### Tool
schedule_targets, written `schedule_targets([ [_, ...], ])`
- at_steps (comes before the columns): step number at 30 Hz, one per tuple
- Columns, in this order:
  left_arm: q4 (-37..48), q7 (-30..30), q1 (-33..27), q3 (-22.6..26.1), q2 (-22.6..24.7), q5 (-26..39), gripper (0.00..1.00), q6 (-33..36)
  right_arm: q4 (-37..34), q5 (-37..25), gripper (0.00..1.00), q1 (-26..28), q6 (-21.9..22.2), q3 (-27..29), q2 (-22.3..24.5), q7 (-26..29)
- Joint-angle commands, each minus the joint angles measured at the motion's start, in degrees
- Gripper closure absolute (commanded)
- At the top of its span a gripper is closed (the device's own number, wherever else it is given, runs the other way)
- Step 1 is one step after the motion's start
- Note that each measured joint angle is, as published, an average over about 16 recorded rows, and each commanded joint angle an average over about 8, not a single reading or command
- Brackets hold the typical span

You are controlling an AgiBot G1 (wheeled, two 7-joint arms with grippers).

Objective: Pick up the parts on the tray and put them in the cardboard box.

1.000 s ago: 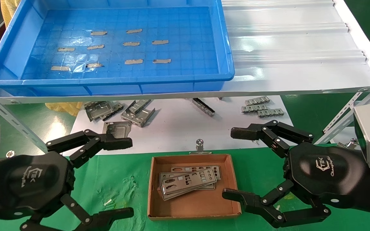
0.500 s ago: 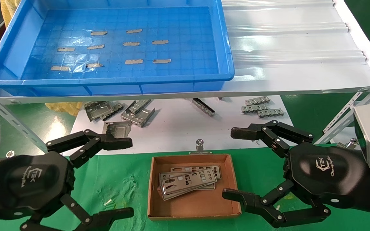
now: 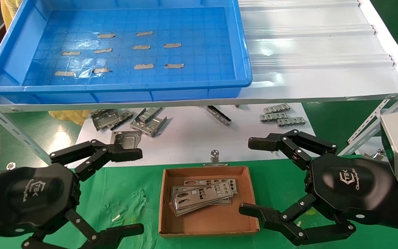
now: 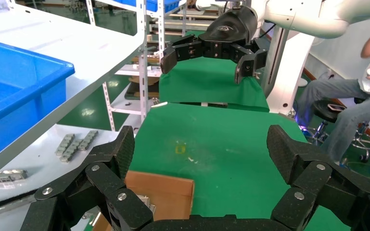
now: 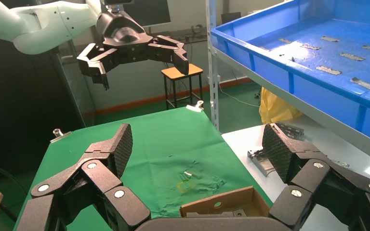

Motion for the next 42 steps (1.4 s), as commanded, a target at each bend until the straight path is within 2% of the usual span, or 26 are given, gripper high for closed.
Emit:
schedule_targets([
  [1,0.00,0.00,0.00,0.00,0.00,0.00,0.00,0.00,0.00,0.00,0.00,0.00,0.00,0.00,0.00,0.00],
  [42,0.00,0.00,0.00,0.00,0.00,0.00,0.00,0.00,0.00,0.00,0.00,0.00,0.00,0.00,0.00,0.00],
])
